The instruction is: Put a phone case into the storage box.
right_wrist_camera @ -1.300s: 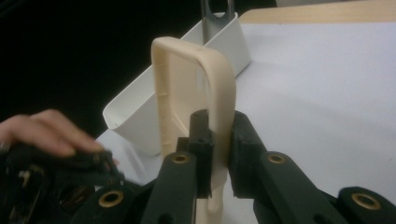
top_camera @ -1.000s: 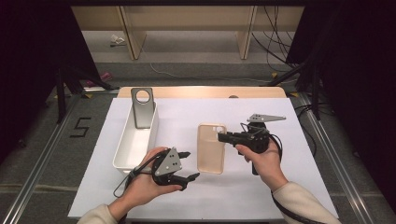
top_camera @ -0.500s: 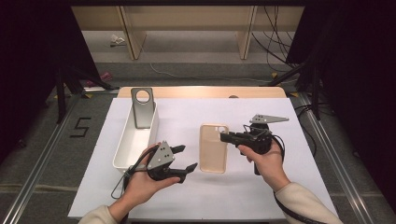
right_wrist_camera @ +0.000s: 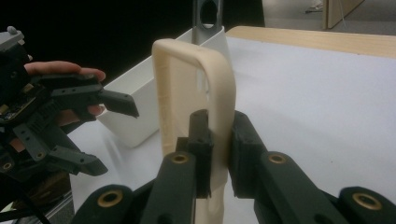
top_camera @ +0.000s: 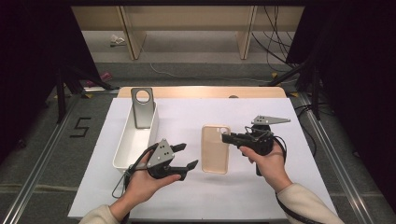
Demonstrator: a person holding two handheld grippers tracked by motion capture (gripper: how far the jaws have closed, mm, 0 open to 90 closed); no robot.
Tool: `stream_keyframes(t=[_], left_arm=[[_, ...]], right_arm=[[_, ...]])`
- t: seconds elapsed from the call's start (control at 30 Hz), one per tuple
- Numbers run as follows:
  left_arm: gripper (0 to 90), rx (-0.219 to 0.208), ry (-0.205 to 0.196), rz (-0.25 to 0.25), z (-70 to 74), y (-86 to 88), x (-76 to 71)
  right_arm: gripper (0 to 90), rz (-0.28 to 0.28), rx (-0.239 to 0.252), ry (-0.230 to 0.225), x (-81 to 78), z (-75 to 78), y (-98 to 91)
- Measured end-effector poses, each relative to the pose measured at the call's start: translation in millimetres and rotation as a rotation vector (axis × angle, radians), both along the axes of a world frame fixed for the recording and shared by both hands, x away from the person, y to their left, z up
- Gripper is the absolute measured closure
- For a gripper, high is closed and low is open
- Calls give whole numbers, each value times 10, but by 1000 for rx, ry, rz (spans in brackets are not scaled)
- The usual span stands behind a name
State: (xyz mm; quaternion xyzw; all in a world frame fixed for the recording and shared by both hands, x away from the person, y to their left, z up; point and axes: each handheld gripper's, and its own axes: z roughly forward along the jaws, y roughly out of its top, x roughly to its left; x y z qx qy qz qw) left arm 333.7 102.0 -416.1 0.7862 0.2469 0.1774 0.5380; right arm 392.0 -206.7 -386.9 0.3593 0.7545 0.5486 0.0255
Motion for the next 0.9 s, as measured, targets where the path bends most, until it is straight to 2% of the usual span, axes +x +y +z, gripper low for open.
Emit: stream_keyframes(t=[0.3,0.6,0.9], left_arm=[[360,-38,9,30,91,-39,53],[403,-33,12,46,125,-106,103],[449,-52,32,69,166,-200,180]], right_arm=[[815,0,0,0,-13,-2,3],[814,-6,-3,4,-19,-7,7],[815,-10,-3,5,-20,-15,2]])
